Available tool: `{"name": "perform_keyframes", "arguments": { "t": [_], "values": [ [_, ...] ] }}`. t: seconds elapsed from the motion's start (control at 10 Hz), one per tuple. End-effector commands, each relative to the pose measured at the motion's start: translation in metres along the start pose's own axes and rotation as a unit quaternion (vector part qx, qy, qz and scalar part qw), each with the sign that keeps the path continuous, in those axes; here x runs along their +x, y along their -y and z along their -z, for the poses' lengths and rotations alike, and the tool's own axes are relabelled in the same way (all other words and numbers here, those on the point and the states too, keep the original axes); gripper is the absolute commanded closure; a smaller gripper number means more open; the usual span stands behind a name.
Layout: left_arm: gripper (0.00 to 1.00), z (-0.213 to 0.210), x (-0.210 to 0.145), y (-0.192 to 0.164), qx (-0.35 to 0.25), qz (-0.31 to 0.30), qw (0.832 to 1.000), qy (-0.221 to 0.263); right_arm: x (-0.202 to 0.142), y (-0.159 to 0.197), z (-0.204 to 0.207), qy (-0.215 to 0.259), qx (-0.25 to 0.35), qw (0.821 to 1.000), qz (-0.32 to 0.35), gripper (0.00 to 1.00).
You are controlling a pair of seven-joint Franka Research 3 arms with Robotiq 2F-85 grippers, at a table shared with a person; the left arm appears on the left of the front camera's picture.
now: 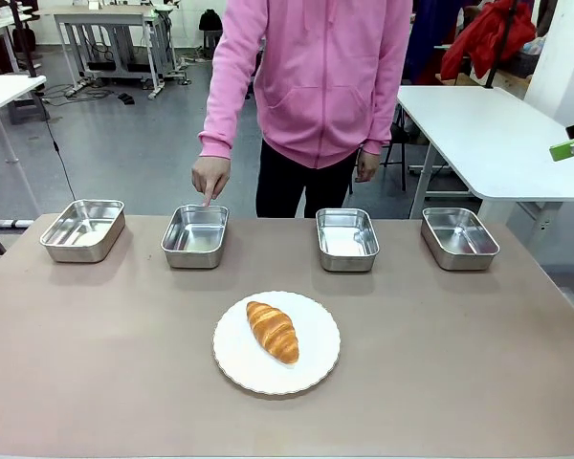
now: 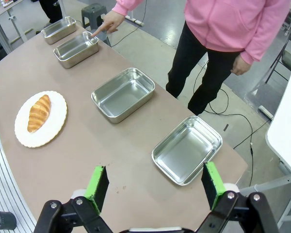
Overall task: Place the bread in the container.
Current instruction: Place the Butter Roll into the Airtight Container indicated by the human.
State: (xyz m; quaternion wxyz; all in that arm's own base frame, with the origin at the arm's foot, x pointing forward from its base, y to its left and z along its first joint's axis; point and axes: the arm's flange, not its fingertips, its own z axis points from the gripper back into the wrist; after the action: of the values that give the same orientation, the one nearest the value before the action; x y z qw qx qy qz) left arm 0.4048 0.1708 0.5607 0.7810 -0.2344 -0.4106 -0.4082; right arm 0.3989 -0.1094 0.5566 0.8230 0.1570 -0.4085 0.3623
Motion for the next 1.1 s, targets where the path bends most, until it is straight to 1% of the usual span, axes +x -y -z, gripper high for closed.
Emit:
{"name": "perform_keyframes", "arguments": {
  "t": [0.0, 0.7, 0.8, 0.9, 1.0],
  "values": [
    [0.00, 0.000, 0.001, 0.000, -0.003, 0.001, 1.000, 0.006, 0.000, 0.001, 0.002, 0.009, 0.002, 1.000, -0.006, 0.00],
    [0.00, 0.000, 0.001, 0.000, -0.003, 0.001, 1.000, 0.006, 0.000, 0.001, 0.002, 0.009, 0.002, 1.000, -0.006, 0.00],
    [0.00, 0.000, 0.000, 0.000, 0.000, 0.000, 1.000, 0.000, 0.000, 0.001, 0.002, 0.009, 0.002, 1.000, -0.006, 0.00],
    [0.00, 0.007, 0.022, 0.022, 0.009, -0.004, 0.999, -0.032, 0.000, 0.001, 0.002, 0.009, 0.002, 1.000, -0.006, 0.00],
    [0.00, 0.023, 0.051, 0.051, 0.037, -0.028, 0.997, -0.065, 0.000, 0.001, 0.002, 0.009, 0.002, 1.000, -0.006, 0.00]
  ]
}}
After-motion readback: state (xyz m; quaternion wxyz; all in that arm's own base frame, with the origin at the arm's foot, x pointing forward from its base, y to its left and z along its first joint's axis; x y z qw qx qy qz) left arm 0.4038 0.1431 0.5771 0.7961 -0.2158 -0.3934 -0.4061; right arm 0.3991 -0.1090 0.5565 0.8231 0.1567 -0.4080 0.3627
